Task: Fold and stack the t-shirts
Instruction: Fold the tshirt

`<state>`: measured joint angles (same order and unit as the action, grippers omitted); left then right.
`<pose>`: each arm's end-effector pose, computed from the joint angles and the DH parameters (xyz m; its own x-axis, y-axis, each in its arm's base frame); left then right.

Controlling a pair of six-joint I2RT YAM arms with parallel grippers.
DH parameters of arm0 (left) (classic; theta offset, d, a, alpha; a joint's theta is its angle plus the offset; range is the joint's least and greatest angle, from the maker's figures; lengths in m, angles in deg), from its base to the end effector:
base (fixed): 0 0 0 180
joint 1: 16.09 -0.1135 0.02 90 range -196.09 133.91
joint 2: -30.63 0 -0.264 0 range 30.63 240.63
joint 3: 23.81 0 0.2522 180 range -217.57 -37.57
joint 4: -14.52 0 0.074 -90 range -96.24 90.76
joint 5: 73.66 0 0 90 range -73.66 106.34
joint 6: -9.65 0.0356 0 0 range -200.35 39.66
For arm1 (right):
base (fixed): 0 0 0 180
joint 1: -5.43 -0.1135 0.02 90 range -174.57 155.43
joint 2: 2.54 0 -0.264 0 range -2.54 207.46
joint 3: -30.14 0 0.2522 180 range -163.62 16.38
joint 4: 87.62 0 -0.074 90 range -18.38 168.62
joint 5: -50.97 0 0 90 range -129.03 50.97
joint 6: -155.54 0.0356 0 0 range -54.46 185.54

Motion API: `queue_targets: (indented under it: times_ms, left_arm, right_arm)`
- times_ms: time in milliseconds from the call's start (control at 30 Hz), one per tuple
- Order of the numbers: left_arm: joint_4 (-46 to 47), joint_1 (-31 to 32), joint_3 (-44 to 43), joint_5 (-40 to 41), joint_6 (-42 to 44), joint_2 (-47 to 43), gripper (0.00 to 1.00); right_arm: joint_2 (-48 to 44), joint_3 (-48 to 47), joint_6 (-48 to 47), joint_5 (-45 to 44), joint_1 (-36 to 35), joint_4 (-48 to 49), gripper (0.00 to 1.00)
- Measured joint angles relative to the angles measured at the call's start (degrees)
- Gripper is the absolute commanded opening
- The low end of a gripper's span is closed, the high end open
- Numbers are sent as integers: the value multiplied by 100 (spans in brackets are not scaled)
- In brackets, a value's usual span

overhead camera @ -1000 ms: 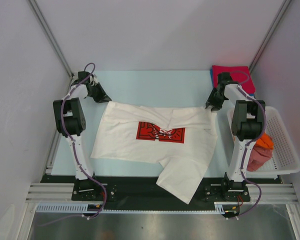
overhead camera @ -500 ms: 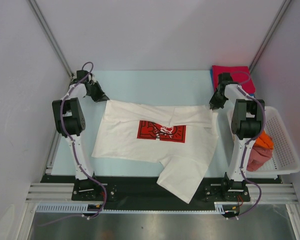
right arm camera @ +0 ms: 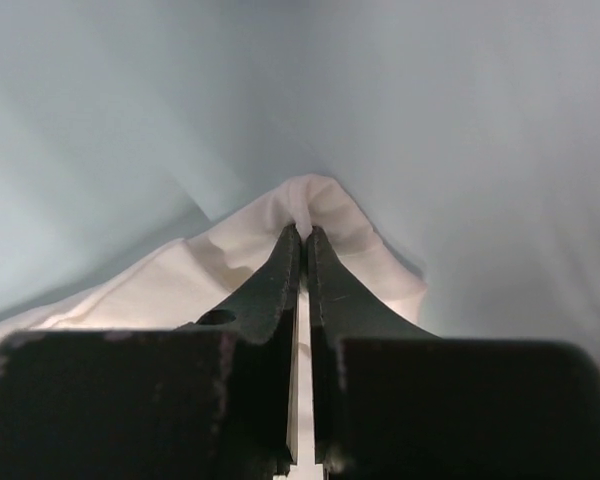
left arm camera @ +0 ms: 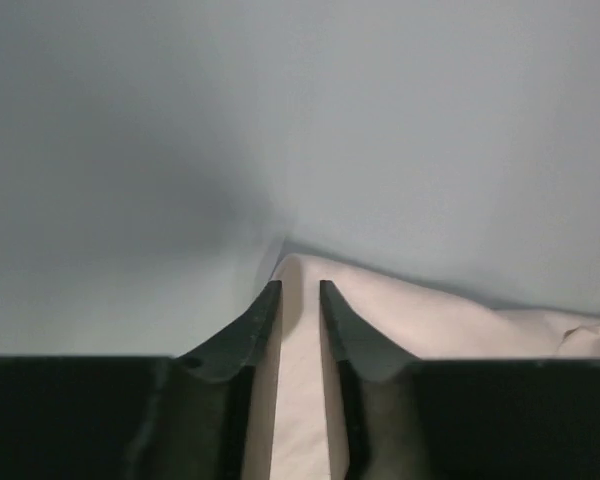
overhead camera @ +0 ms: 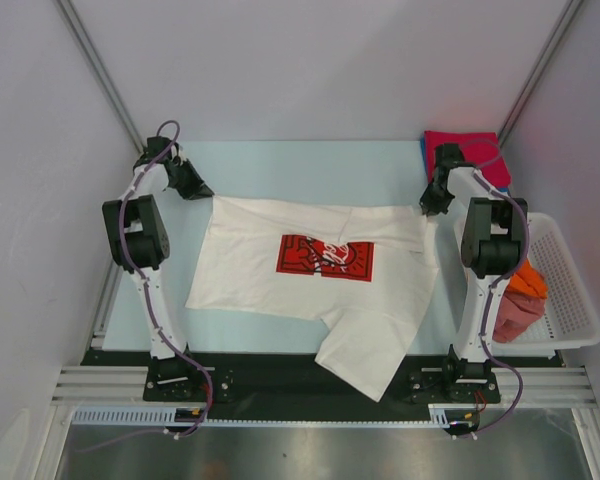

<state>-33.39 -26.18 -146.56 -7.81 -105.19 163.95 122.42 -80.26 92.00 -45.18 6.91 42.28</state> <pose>0.4995 0.0741 0.1685 -0.7829 -0.5287 -0.3279 -0.3065 0.7865 -0.5361 0.4619 -0.0158 0.1676 -0.7770 0.4632 -0.4263 0.4666 0.8783 0.1040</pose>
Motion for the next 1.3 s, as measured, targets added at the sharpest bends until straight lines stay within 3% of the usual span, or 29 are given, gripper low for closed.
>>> queue_targets:
  times_ms: [100,167,300,467,600,733,1167,1300]
  left_arm:
    - [-59,-20,-66,127,15,35,51]
    - [-160,-37,-66,295,44,24,57]
    - [-372,-57,334,822,96,-289,51]
    - [-332,-59,1882,984,116,-1705,47]
    - [-179,-20,2885,815,114,-2662,51]
    - [22,22,3165,575,111,-2671,51]
    - [203,216,2485,398,81,-1659,43]
    - [170,348,2485,422,66,-1628,46]
  right_arm:
    - [39,-48,-13,-59,-4,-4,7]
    - [39,-57,-42,-74,-7,-33,19]
    - [39,-81,-160,-151,-17,-136,35]
    - [-72,-105,-352,-286,-50,-400,52]
    - [-328,-61,-503,-398,-52,-584,59]
    - [-649,111,-579,-398,-52,-645,64]
    - [-1547,595,-664,-140,-103,-861,67]
    - [-1735,649,-667,-44,-146,-881,67]
